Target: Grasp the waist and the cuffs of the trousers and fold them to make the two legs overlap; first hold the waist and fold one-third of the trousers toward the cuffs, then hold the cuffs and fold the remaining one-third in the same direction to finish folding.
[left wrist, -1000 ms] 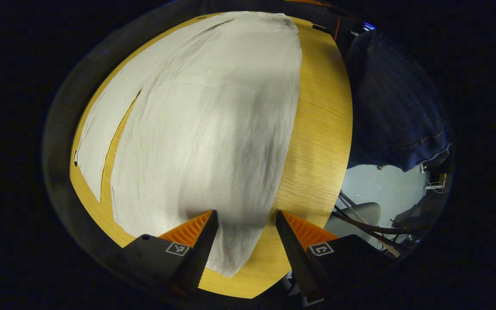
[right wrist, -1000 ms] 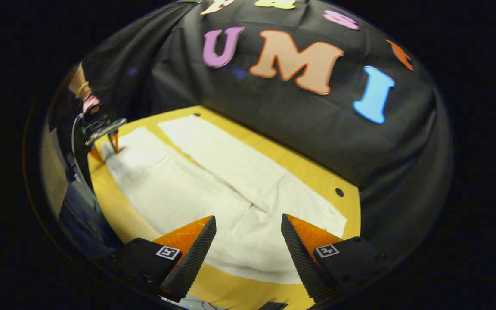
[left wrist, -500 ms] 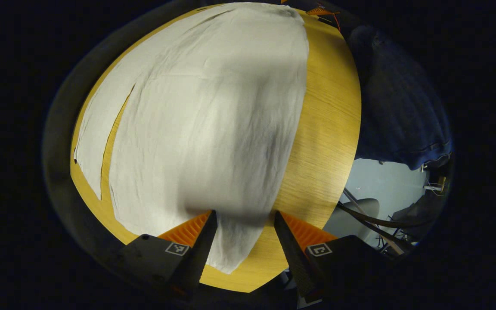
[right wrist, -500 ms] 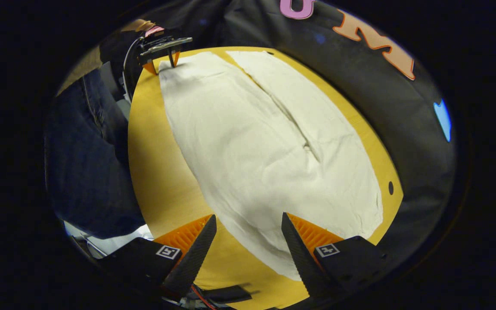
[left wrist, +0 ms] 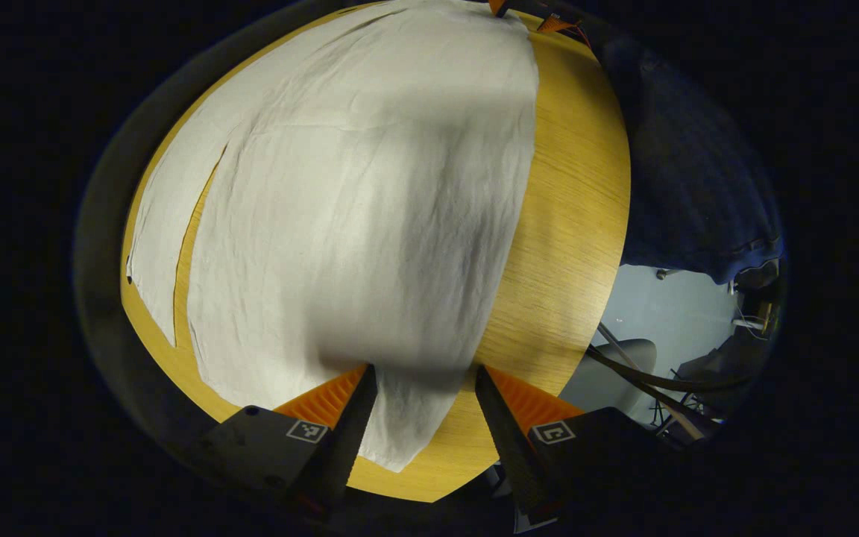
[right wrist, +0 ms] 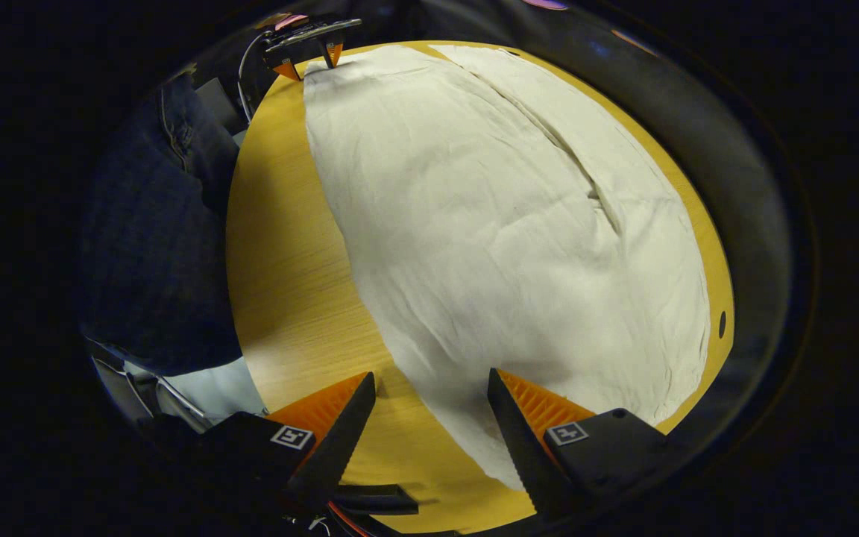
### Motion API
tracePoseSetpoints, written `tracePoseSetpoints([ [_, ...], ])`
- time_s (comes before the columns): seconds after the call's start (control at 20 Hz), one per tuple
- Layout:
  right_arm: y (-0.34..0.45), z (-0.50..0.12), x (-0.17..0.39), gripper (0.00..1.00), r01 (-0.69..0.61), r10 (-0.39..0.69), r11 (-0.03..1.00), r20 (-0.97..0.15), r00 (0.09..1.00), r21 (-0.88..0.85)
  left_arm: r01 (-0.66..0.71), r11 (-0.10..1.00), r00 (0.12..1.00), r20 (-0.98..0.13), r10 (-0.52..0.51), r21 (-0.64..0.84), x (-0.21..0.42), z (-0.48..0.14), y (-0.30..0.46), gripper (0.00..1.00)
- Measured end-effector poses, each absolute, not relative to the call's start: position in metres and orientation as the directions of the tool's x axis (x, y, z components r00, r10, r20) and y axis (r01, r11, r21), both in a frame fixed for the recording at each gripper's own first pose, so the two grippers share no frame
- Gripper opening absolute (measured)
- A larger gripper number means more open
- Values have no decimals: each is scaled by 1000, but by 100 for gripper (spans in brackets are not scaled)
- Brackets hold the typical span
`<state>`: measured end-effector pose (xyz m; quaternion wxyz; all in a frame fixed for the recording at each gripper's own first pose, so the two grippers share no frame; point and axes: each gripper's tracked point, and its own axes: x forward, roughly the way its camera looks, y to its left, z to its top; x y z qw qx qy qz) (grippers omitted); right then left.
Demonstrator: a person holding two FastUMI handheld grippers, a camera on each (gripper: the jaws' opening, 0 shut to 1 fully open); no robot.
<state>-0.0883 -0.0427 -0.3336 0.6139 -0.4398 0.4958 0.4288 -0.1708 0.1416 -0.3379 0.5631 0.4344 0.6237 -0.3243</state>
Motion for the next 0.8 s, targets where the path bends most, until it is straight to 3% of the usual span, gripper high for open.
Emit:
tracePoseSetpoints([
  [0.25, -42, -333, -88, 97, -965, 89, 240, -987, 133, -109, 903, 420, 10, -983, 185, 88, -169, -338, 141, 80],
  [0.4, -44, -329, -87, 85, -950, 54, 287, -988, 144, -123, 896, 434, 12, -982, 189, 94, -165, -338, 141, 76],
  [0.45, -44, -329, -87, 74, -941, 44, 311, -988, 151, -130, 893, 439, 14, -982, 188, 97, -162, -337, 143, 74],
  [0.55, -44, -329, -88, 55, -932, 29, 335, -988, 155, -136, 891, 443, 17, -981, 193, 103, -158, -337, 145, 58],
  [0.6, -44, -327, -87, 57, -932, 25, 332, -987, 161, -144, 892, 439, 21, -980, 197, 107, -155, -336, 145, 54],
  [0.65, -45, -327, -84, 50, -931, 27, 330, -985, 172, -154, 892, 437, 26, -980, 199, 113, -154, -335, 145, 47],
  [0.75, -45, -327, -80, 22, -933, 29, 315, -981, 193, -174, 892, 432, 46, -978, 203, 131, -150, -333, 142, 27],
  [0.8, -46, -328, -78, 18, -934, 26, 309, -980, 197, -180, 894, 423, 62, -976, 209, 148, -146, -333, 142, 21],
])
